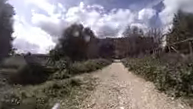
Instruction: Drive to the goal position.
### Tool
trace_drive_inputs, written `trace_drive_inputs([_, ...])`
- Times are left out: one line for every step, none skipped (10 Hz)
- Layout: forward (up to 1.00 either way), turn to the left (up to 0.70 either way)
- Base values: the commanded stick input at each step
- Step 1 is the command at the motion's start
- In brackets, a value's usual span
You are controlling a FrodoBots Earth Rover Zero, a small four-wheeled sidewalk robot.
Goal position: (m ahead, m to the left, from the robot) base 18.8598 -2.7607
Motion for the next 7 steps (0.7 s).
trace_drive_inputs([1.0,-0.11])
trace_drive_inputs([1.0,-0.06])
trace_drive_inputs([1.0,0.0])
trace_drive_inputs([1.0,0.0])
trace_drive_inputs([1.0,0.0])
trace_drive_inputs([1.0,0.0])
trace_drive_inputs([1.0,0.0])
